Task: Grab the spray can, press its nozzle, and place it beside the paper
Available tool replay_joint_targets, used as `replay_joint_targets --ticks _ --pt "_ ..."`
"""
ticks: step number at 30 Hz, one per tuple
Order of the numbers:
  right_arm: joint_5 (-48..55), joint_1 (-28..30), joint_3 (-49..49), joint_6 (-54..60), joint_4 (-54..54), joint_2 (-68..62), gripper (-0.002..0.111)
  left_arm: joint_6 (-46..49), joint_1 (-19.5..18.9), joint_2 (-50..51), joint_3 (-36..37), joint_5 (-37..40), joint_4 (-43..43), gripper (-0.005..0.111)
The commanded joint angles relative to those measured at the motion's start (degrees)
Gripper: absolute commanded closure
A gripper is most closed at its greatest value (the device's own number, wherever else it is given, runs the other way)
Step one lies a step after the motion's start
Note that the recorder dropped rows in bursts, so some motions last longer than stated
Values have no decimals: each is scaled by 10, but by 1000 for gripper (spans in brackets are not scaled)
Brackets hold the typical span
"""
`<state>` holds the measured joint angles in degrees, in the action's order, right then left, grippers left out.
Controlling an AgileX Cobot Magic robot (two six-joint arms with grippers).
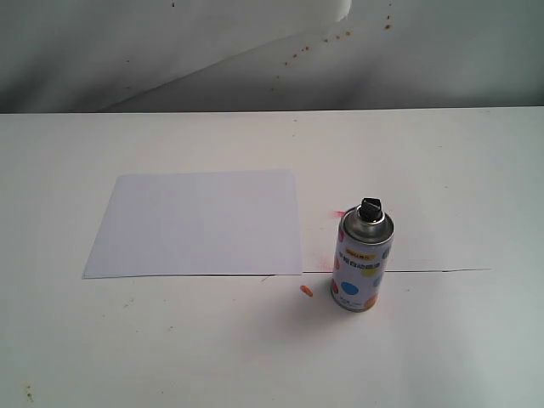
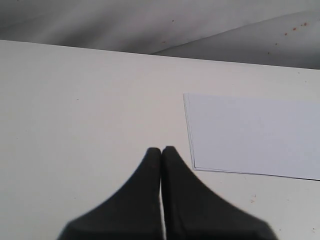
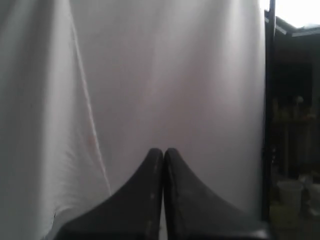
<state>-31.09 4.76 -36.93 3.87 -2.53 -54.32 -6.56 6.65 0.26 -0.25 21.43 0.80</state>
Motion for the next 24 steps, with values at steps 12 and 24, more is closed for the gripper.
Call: replay_joint_targets --ticks 12,24 --pt "45 4 29 -86 99 -93 108 -1 3 -3 2 -9 3 107" --pt "-73 4 163 -114 118 -180 108 -1 3 -3 2 -9 3 107"
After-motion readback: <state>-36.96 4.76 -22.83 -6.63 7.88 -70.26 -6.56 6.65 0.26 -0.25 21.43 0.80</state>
